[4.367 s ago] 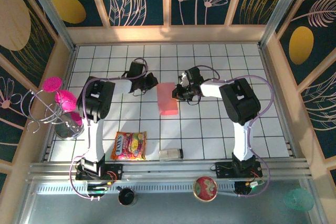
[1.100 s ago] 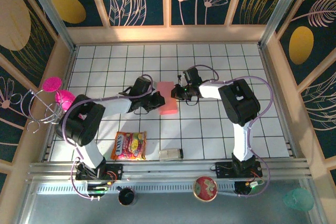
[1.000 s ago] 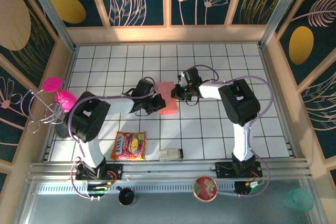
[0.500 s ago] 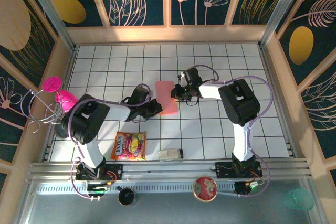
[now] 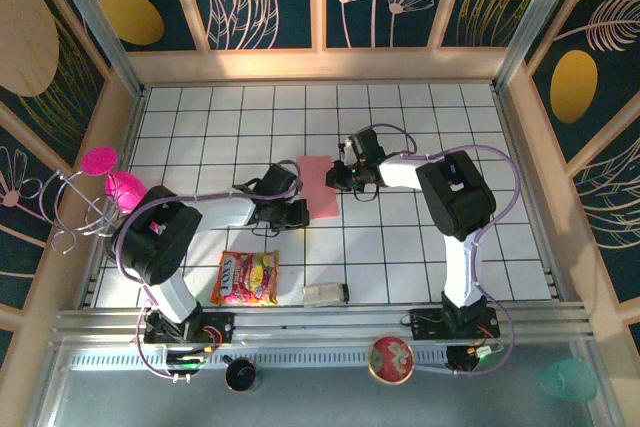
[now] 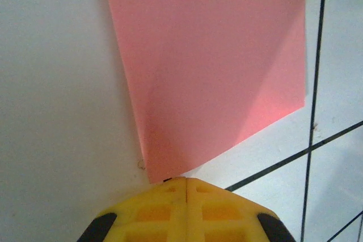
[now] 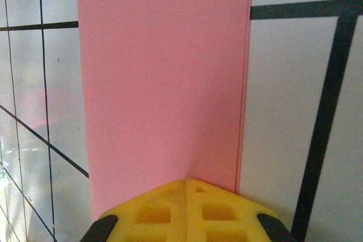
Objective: Fold a paper plane with a square sheet of paper (pick it up from the middle)
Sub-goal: First fold the square sheet of paper in half at the center of the table, then fold the triangle a second time at the center of the table.
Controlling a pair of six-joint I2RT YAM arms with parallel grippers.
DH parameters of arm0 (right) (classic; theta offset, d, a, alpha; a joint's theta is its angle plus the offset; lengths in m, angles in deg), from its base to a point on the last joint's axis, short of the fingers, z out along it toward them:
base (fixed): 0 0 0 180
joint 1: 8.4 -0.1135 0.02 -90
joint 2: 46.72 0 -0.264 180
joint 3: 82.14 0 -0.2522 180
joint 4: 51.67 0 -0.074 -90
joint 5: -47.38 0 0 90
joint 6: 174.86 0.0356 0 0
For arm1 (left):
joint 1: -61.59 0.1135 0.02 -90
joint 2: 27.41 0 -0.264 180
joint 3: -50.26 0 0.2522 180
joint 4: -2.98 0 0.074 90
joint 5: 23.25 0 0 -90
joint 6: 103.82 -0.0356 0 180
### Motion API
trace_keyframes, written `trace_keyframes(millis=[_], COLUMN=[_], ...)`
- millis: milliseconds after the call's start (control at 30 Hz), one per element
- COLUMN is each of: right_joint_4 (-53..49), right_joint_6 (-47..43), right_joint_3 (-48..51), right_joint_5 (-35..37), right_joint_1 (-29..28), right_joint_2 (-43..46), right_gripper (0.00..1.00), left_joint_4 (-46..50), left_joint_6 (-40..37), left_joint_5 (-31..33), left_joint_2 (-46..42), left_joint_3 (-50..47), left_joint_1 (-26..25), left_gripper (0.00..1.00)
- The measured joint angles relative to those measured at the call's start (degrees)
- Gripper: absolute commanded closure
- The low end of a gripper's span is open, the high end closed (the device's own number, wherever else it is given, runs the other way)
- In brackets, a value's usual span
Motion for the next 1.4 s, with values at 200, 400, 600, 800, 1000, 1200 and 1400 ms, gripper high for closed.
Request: trace_keyframes(millis=[200,400,600,800,1000,1200,1400], right_joint_4=[-0.1,-2.5,-2.9,-1.0,0.3,0.8,1.2], right_joint_6=[0.0,0.5,3.9,7.2,9.3,10.2,11.0], right_joint_3=[0.0,-1.9,1.3,9.2,14.9,16.1,16.1], right_joint_5=[0.0,-0.4,-1.0,-1.1,-1.4,-4.0,-5.9], right_joint_1=[0.0,0.0,0.7,2.5,4.2,4.1,3.6], right_joint_2=[0.3,1.2,5.2,14.2,17.7,17.7,16.9], right_gripper=[1.0,0.93,0.78,0.65,0.59,0.6,0.6], left_joint_4=[1.0,-4.8,-12.0,-15.0,-15.4,-15.3,-15.3], left_joint_6=[-0.2,3.7,8.4,10.1,10.3,10.3,11.0], left_joint_5=[3.0,4.5,3.0,0.7,0.6,1.2,2.0], left_joint_2=[-3.8,-4.4,-1.2,4.3,9.1,11.6,14.0], left_joint_3=[2.7,4.3,3.7,4.7,9.4,12.1,12.5], left_joint_1=[0.1,2.3,5.5,5.5,5.6,6.4,6.5], left_gripper=[0.96,0.91,0.8,0.76,0.76,0.76,0.75])
